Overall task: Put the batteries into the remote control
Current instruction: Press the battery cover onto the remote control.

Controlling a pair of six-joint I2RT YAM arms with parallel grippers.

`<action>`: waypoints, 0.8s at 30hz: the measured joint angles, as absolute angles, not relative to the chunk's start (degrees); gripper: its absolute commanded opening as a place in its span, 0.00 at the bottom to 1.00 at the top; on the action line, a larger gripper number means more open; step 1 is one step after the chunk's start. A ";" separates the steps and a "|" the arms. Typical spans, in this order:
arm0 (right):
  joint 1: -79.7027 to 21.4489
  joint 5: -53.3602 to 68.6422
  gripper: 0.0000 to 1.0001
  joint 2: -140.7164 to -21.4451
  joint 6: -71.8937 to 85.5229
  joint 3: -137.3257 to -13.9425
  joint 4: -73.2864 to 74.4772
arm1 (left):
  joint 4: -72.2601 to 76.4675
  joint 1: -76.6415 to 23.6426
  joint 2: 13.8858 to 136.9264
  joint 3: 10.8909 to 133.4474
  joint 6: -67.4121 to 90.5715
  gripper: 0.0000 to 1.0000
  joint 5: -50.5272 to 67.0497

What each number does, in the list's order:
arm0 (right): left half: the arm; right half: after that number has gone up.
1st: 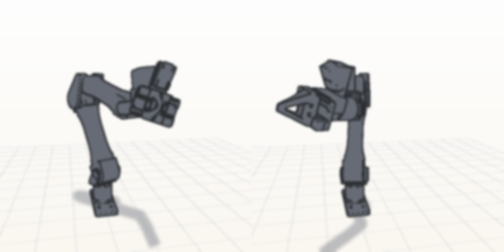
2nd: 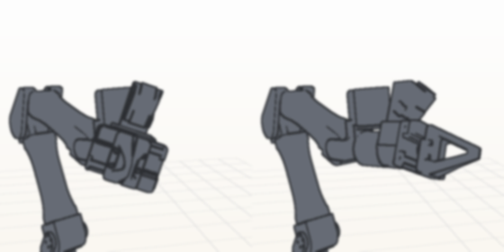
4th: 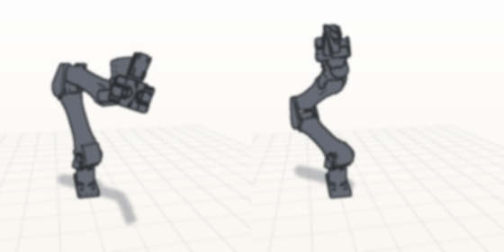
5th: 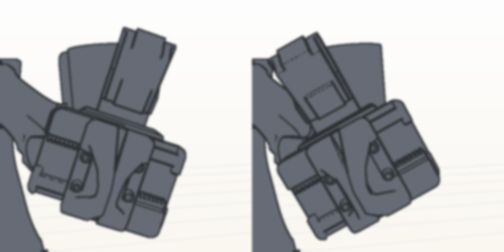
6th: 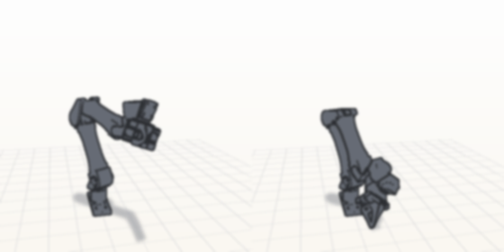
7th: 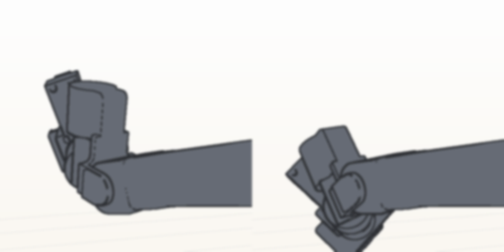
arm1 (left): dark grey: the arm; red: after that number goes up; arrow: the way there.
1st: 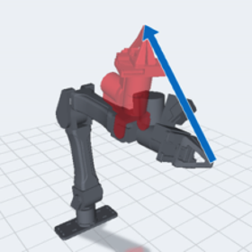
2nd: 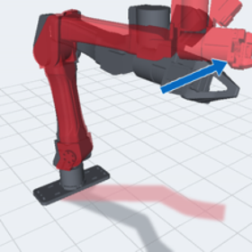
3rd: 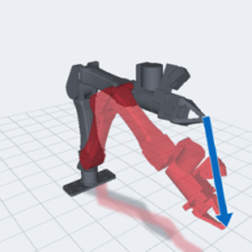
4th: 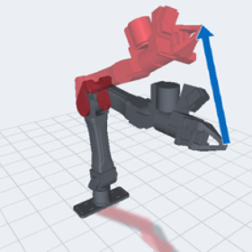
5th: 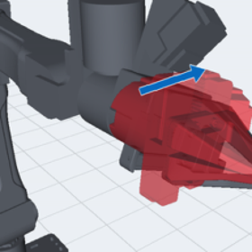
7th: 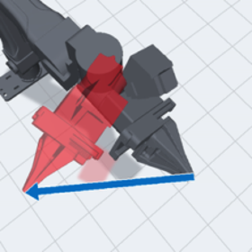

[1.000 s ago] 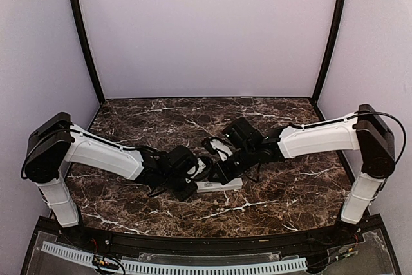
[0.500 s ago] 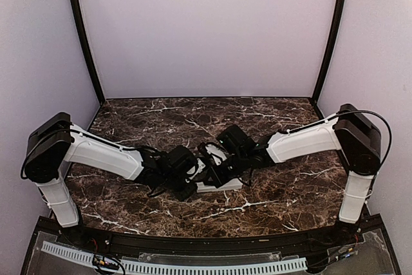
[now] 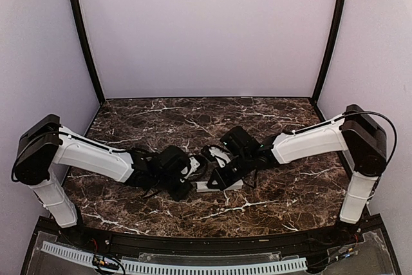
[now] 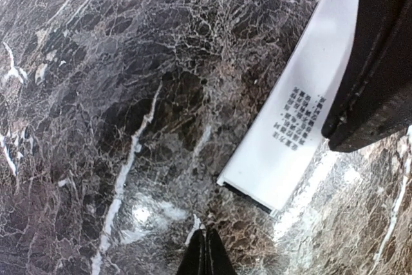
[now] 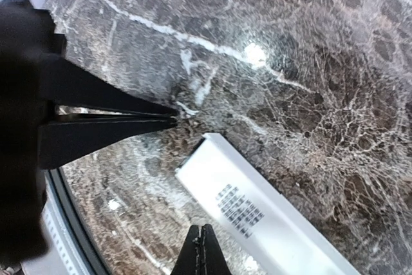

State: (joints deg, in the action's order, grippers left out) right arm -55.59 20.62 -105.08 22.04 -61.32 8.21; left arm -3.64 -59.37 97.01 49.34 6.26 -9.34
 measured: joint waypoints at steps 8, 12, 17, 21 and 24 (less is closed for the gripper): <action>-55.18 20.60 0.00 -100.71 21.65 -62.81 10.39 | -2.15 -58.59 96.40 49.19 6.74 0.03 -9.47; -55.09 20.64 0.00 -100.73 21.67 -63.05 10.50 | -1.76 -58.59 96.38 48.80 6.72 0.03 -9.50; -55.09 20.82 0.00 -101.54 21.76 -63.05 10.24 | -1.74 -58.61 95.50 47.83 6.70 0.03 -9.69; -54.96 20.82 0.00 -104.60 22.20 -62.67 9.32 | -1.30 -58.59 95.31 47.83 6.70 0.03 -9.72; -54.72 21.10 0.00 -106.85 22.79 -61.84 9.08 | -1.30 -58.61 95.31 47.83 6.70 0.03 -9.67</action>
